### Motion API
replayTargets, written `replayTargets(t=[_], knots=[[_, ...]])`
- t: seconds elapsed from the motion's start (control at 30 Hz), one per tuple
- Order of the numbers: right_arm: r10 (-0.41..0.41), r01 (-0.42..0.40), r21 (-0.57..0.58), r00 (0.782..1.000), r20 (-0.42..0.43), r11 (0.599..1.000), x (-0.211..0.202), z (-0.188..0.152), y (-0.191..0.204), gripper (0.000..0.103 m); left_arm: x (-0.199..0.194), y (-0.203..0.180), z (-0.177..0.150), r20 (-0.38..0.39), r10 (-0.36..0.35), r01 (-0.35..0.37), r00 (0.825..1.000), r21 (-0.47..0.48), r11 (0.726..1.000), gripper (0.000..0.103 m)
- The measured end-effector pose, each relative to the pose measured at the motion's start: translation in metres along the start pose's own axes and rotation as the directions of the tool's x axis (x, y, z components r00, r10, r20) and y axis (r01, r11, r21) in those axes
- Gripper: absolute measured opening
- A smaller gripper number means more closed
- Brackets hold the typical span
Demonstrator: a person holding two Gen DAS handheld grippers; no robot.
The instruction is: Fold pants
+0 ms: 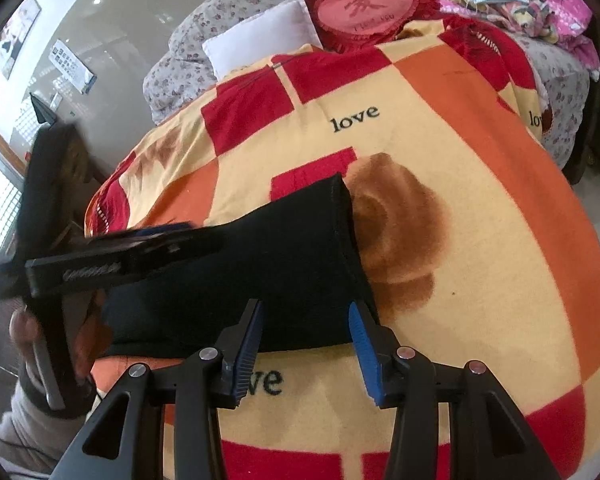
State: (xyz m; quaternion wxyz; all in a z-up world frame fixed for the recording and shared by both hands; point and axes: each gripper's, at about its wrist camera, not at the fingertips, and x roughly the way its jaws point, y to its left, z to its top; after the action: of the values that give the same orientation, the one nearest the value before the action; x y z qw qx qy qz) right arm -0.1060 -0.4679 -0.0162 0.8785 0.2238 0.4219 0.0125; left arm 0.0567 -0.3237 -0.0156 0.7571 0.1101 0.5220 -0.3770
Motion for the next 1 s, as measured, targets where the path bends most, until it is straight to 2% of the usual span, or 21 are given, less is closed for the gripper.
replayTargets(t=[0.07,0.23,0.33,0.43,0.57,0.6,0.63,0.67,0.7,0.73,0.83,1.0], knots=[[-0.013,0.013,-0.012,1.0,0.023,1.0,-0.006,-0.001,-0.003,0.044,0.008,-0.006,0.009,-0.009,-0.001,0.001,1.0,0.024,1.0,0.064],[-0.017,0.017,-0.005,1.0,0.001,1.0,0.002,-0.005,-0.013,0.045,0.03,-0.023,0.027,-0.045,-0.051,0.054,0.998,0.067,0.996,0.064],[0.034,-0.034,0.013,0.999,-0.008,0.999,0.011,-0.008,-0.014,0.045,0.038,-0.028,0.033,-0.055,-0.063,0.067,0.996,0.078,0.995,0.064],[0.048,-0.049,0.027,0.999,0.014,0.998,0.014,-0.007,-0.015,0.045,0.047,-0.036,0.039,-0.062,-0.065,0.071,0.996,0.1,0.992,0.066],[0.113,-0.118,0.087,0.992,0.06,0.989,0.017,-0.006,-0.022,0.046,0.051,-0.045,0.043,-0.079,-0.093,0.104,0.992,0.136,0.985,0.072],[0.13,-0.137,0.1,0.989,0.074,0.985,0.018,-0.006,-0.023,0.046,0.052,-0.045,0.043,-0.07,-0.1,0.109,0.993,0.139,0.984,0.072],[0.145,-0.154,0.109,0.986,0.086,0.982,0.021,-0.006,-0.023,0.041,0.052,-0.047,0.042,-0.056,-0.104,0.111,0.993,0.148,0.983,0.072],[0.144,-0.153,0.11,0.986,0.087,0.982,0.024,-0.004,-0.022,0.035,0.053,-0.048,0.043,-0.048,-0.103,0.109,0.994,0.154,0.982,0.066],[0.138,-0.147,0.107,0.987,0.087,0.983,0.028,-0.002,-0.021,0.024,0.053,-0.049,0.042,-0.042,-0.113,0.118,0.993,0.16,0.98,0.051],[0.138,-0.147,0.108,0.987,0.088,0.983,0.03,-0.001,-0.02,0.018,0.053,-0.049,0.043,-0.051,-0.133,0.139,0.99,0.15,0.979,0.045],[0.157,-0.168,0.097,0.981,0.112,0.981,0.024,0.005,-0.013,0.016,0.049,-0.043,0.047,-0.055,-0.157,0.161,0.986,0.1,0.982,0.038],[0.188,-0.187,-0.022,0.968,0.167,0.982,-0.006,0.019,0.024,0.015,-0.009,-0.007,0.043,0.038,-0.154,0.153,0.987,0.028,0.988,0.038]])
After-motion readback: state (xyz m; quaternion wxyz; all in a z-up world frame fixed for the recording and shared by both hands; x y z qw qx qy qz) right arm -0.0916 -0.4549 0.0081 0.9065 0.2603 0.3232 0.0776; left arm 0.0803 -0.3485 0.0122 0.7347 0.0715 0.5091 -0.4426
